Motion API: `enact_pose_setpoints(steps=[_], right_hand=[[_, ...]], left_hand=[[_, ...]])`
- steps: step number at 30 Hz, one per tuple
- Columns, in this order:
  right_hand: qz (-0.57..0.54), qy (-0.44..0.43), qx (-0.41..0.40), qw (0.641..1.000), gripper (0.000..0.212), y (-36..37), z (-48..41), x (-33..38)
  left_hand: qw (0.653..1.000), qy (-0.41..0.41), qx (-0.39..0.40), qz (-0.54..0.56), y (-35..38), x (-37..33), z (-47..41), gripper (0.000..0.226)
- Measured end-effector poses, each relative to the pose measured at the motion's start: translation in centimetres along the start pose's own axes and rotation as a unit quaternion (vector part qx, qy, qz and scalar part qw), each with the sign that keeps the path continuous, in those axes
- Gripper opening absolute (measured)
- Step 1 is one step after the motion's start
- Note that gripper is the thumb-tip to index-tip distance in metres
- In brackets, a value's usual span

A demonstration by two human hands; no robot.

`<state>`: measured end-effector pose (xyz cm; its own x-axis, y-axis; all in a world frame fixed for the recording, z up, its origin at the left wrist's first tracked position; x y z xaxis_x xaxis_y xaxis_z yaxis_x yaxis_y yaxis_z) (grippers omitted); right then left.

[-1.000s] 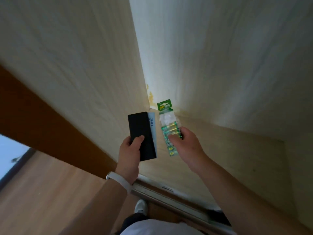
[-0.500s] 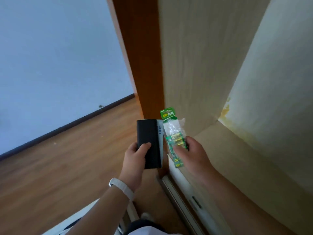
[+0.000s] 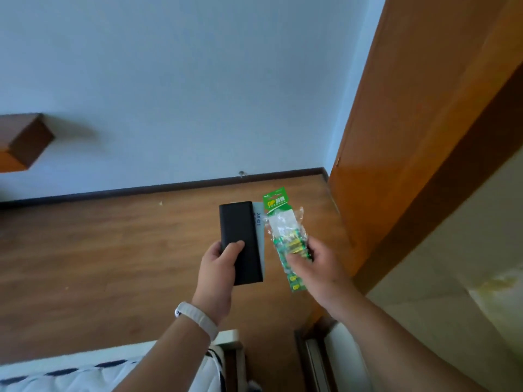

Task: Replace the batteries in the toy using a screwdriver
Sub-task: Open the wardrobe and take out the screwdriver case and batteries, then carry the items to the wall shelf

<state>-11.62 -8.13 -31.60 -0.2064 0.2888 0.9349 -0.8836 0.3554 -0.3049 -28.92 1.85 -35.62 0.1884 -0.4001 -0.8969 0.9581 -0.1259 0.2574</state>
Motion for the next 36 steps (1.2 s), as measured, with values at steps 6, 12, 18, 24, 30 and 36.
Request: enact_pose_setpoints(steps=[6,12,18,24,30,36], right_hand=[[0.024,-0.023,0.049,0.998,0.01,6.6,-5.6,3.9],[0.051,-0.056,0.123,0.99,0.008,13.9,-9.6,7.3],[0.062,-0.093,0.212,0.971,0.007,21.9,-12.5,10.0],[0.066,-0.104,0.283,0.951,0.01,28.7,-17.6,11.6],[0.069,-0.113,0.378,0.916,0.013,34.6,-24.3,13.9],[0.066,-0.13,0.44,0.886,0.022,35.9,-33.4,17.8]], left_hand=[[0.998,0.019,-0.055,0.037,-6.9,-3.9,-3.7,0.013],[0.989,0.054,-0.125,0.06,-14.1,-7.2,-4.9,0.013],[0.969,0.088,-0.209,0.098,-20.4,-9.7,-4.8,0.016],[0.934,0.103,-0.313,0.14,-24.7,-10.3,-5.0,0.017],[0.891,0.117,-0.409,0.157,-25.9,-12.6,-8.1,0.02],[0.866,0.107,-0.457,0.175,-23.5,-16.0,-15.9,0.018]])
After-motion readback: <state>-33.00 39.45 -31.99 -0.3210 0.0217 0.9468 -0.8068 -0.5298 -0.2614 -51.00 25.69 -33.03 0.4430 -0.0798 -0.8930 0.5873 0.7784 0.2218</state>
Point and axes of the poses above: each hand's wrist, its own z-axis away from the middle knuckle, its own y-axis out of the palm, x = y × z, the point moved 10 cm from there along -z, towards the middle knuckle, and after that the axes turned 5 degrees about z, right-handed, at the moved point
